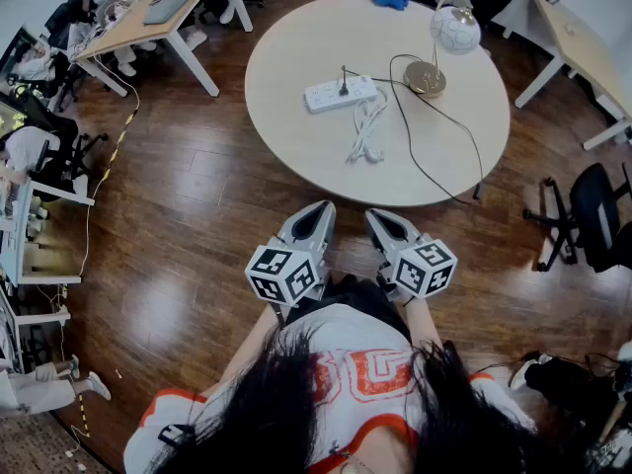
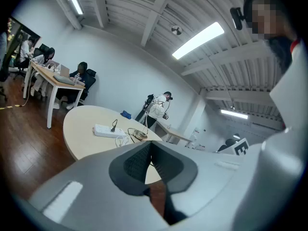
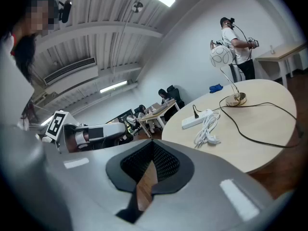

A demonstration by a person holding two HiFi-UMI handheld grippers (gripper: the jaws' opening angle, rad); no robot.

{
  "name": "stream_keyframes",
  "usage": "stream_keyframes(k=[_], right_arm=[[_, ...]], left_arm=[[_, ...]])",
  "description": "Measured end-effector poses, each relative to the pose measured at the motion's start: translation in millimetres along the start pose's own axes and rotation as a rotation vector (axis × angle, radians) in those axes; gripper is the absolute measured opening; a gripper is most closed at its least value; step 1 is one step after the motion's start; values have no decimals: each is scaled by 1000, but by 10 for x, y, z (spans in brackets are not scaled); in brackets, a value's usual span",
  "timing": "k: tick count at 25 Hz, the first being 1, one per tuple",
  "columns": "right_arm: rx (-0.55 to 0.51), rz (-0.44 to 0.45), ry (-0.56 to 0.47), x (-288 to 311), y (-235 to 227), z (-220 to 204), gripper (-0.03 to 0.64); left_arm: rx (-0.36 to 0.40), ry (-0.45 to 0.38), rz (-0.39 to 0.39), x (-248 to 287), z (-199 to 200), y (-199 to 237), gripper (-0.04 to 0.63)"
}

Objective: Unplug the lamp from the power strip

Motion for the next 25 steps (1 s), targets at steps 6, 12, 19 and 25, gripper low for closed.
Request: stream_keyframes(k=[6, 12, 19, 25], right_arm=[[8, 6, -3, 111, -94, 111, 2], [18, -9, 2, 328, -181, 227, 2], [7, -55, -26, 776, -228, 566, 2], [26, -110, -64, 1177, -256, 795, 2]], left_arm=[[26, 2, -3, 143, 69, 43, 0], [25, 17, -10, 349, 121, 286, 0], [35, 11, -67, 730, 429, 778, 0], [57, 23, -148, 1019, 621, 1220, 0]])
Point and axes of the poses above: the fingertips, and each gripper's own axes: x forward along the fingers, y to its left, z out of its top, the point moved 6 cm from there along -x, backward along the fingers, and after that the axes turned 13 degrees about x, right-handed, at the moved point
